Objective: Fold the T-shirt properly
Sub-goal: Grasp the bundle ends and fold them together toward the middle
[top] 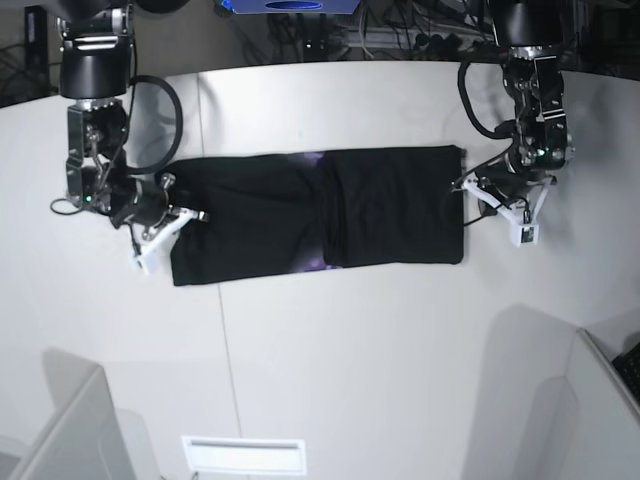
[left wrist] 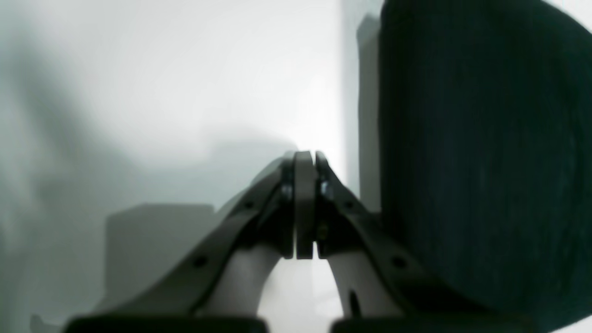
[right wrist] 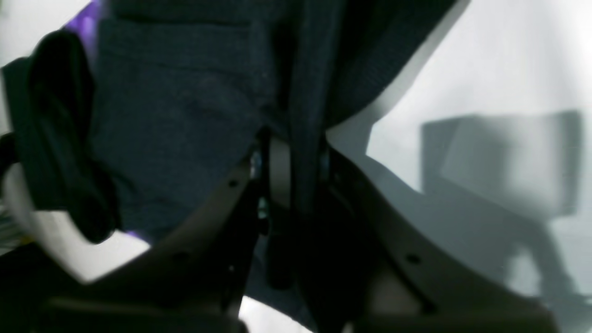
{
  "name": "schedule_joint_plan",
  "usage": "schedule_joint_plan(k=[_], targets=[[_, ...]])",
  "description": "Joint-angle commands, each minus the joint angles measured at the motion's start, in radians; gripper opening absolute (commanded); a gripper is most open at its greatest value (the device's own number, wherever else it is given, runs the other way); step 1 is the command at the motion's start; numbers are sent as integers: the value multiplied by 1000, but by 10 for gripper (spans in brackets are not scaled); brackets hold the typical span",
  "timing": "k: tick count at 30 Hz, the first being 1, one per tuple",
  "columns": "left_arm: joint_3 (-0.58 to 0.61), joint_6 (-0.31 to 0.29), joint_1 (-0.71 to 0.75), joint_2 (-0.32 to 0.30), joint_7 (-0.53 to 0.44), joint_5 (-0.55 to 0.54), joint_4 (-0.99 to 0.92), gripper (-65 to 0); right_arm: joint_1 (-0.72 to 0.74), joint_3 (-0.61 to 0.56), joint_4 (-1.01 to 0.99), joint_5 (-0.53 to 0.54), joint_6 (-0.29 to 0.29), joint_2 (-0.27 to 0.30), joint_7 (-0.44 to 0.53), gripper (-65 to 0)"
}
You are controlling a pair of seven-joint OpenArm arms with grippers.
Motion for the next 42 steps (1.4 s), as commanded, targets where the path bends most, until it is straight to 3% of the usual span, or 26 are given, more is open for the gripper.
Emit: schedule_joint_plan(k=[1, 7, 10, 16, 24, 33, 40, 42], targets=[[7, 1, 2, -4, 32, 11, -1, -650, 1, -3, 30, -76, -22, 7, -15, -650], [62, 1, 0, -4, 32, 11, 8, -650, -48, -3, 254, -230, -25, -71, -29, -650], [94, 1, 0, -4, 32, 11, 8, -650, -52, -3, 312, -291, -25, -117, -80, -650], [149, 1, -29, -9, 32, 11, -15, -650, -53, -4, 427, -371, -25, -206, -116, -650], [209, 1, -72, -4, 32, 11, -29, -650, -50, -6, 576, -374, -25, -266, -212, -650], [301, 3, -144, 31, 32, 11, -81, -650, -50, -7, 596, -374, -25, -317, -221, -650], [303, 3, -154, 74, 32, 11, -84, -650, -47, -128, 598, -374, -28, -327, -212, -650], [303, 3, -154, 74, 34, 11, -84, -650, -45, -155, 598, -374, -62, -338, -210, -650]])
